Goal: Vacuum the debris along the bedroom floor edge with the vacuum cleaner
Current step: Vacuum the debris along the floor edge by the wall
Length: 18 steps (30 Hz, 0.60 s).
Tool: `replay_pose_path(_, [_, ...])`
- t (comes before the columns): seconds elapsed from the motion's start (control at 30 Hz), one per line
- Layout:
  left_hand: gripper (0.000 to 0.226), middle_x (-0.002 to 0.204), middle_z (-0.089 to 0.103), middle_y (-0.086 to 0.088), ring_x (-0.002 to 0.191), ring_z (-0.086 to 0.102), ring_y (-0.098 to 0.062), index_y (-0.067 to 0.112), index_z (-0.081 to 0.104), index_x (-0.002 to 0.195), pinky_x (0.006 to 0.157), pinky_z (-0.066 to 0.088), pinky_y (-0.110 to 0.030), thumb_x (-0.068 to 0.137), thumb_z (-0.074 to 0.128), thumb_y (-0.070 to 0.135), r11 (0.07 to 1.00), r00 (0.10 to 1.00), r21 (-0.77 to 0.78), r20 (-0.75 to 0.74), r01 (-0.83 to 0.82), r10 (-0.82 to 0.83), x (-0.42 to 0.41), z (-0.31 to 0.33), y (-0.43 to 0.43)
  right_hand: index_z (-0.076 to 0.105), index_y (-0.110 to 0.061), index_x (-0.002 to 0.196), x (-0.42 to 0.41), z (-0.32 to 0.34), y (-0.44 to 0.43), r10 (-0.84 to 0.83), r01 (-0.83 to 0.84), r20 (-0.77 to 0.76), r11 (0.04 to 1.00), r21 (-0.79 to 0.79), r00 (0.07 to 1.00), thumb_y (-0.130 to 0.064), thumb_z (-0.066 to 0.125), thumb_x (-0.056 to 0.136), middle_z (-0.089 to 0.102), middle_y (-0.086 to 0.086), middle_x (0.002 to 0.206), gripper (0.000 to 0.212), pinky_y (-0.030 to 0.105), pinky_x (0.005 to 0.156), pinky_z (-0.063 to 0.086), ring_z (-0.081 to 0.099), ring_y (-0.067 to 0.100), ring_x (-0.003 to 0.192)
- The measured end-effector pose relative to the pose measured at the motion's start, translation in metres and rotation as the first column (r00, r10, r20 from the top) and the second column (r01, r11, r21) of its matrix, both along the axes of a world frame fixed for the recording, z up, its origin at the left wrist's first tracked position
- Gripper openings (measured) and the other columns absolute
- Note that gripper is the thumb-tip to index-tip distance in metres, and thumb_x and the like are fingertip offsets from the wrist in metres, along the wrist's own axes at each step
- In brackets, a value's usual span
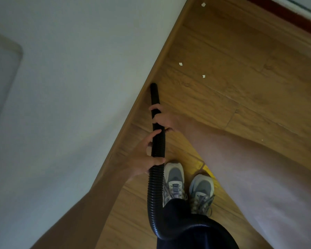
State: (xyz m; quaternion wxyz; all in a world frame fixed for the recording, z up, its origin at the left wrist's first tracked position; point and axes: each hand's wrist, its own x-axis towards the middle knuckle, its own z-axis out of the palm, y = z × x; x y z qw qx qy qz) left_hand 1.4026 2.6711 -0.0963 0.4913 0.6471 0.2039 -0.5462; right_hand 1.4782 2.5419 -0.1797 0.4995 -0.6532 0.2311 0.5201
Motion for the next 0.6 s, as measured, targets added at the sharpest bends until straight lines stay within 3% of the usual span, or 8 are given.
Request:
replay_pose_path(0.4, [0.088,0.125,0.047,0.005,0.102,0.057,-0.013,0.048,0.034,0.144,0.061,0.06,-0.03,0.083,0.071,-0.003,0.996,1.0,-0.087,-0.018,-0.004,0.003,0.03,-0.005,-0.034,0.045,-0.038,0.135,0.023,0.002,-0.045,-0.125,0.125,-0.005,0.991,-0.041,0.992,-0.005,0.047,0.092,0.049,0.0,0.105,0.055,0.03,0.069,0.053,0.053,0.016,0.088])
replay_pose_path(0.6, [0.09,0.119,0.046,0.01,0.107,0.058,-0.02,0.055,0.033,0.141,0.067,0.062,-0.041,0.084,0.07,-0.004,0.996,1.0,-0.091,-0.029,-0.006,0.003,0.049,-0.009,-0.062,0.047,-0.035,0.133,0.042,0.004,-0.074,-0.162,0.162,0.01,0.985,-0.06,0.987,-0.005,0.05,0.092,0.048,0.002,0.109,0.051,0.028,0.065,0.051,0.052,0.015,0.087])
